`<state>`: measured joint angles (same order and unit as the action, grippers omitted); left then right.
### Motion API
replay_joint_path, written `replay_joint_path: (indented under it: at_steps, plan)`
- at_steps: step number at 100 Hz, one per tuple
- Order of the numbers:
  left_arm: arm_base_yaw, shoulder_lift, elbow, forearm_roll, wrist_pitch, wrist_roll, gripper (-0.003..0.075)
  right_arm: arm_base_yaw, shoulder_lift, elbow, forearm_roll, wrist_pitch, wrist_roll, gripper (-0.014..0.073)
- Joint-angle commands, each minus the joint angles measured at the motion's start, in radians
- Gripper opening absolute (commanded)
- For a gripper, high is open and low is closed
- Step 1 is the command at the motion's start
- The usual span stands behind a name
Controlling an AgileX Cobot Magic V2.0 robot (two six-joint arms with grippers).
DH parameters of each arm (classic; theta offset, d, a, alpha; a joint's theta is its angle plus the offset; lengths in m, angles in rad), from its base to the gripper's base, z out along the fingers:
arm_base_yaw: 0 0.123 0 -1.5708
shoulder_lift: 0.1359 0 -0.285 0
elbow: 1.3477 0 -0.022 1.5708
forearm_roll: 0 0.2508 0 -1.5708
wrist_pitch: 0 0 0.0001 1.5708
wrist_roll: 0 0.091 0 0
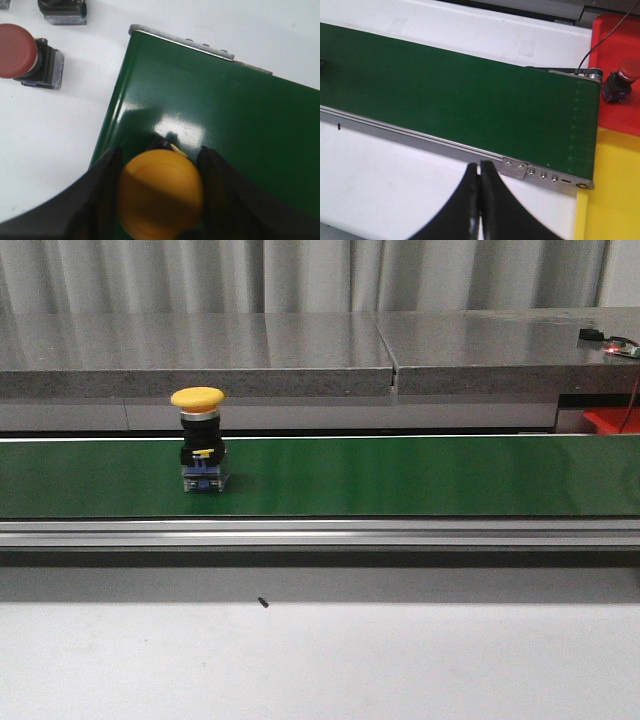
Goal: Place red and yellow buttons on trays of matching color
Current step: 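Set the second yellow button on the belt with the left gripper and release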
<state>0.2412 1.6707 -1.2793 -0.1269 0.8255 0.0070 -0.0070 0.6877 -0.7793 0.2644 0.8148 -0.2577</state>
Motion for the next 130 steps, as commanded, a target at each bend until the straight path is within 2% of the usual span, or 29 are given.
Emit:
replay_joint_path:
  at_steps: [1, 8, 25, 32, 51, 64, 102, 114, 130]
  plan:
    - [-0.005, -0.037, -0.016, -0.015, -0.053, 0.003, 0.0172, 0.002, -0.001, -0.024, 0.006, -0.064, -0.002, -0.0067]
    - [-0.005, -0.037, -0.016, -0.015, -0.053, 0.003, 0.0255, 0.002, -0.001, -0.024, 0.006, -0.064, -0.002, -0.0067]
    - [-0.005, -0.039, -0.016, -0.02, -0.048, 0.003, 0.0565, 0.002, -0.001, -0.024, 0.006, -0.064, -0.002, -0.0067]
    - [-0.005, -0.041, -0.016, -0.021, -0.05, 0.003, 0.0629, 0.002, -0.001, -0.024, 0.006, -0.064, -0.002, -0.0067]
    - [-0.005, -0.084, -0.016, -0.035, -0.074, 0.003, 0.0638, 0.002, -0.001, -0.024, 0.006, -0.064, -0.002, -0.0067]
    - [-0.021, -0.145, -0.016, -0.048, -0.099, 0.053, 0.0638, 0.002, -0.001, -0.024, 0.006, -0.064, -0.002, -0.0067]
    - [-0.207, -0.348, -0.012, -0.048, -0.121, 0.081, 0.0638, 0.002, -0.001, -0.024, 0.006, -0.064, -0.002, -0.0067]
    - [-0.249, -0.438, 0.046, -0.048, -0.178, 0.081, 0.0638, 0.002, -0.001, -0.024, 0.006, -0.064, -0.002, -0.0067]
    - [-0.262, -0.609, 0.202, -0.048, -0.269, 0.081, 0.0638, 0.002, -0.001, -0.024, 0.006, -0.064, -0.002, -0.0067]
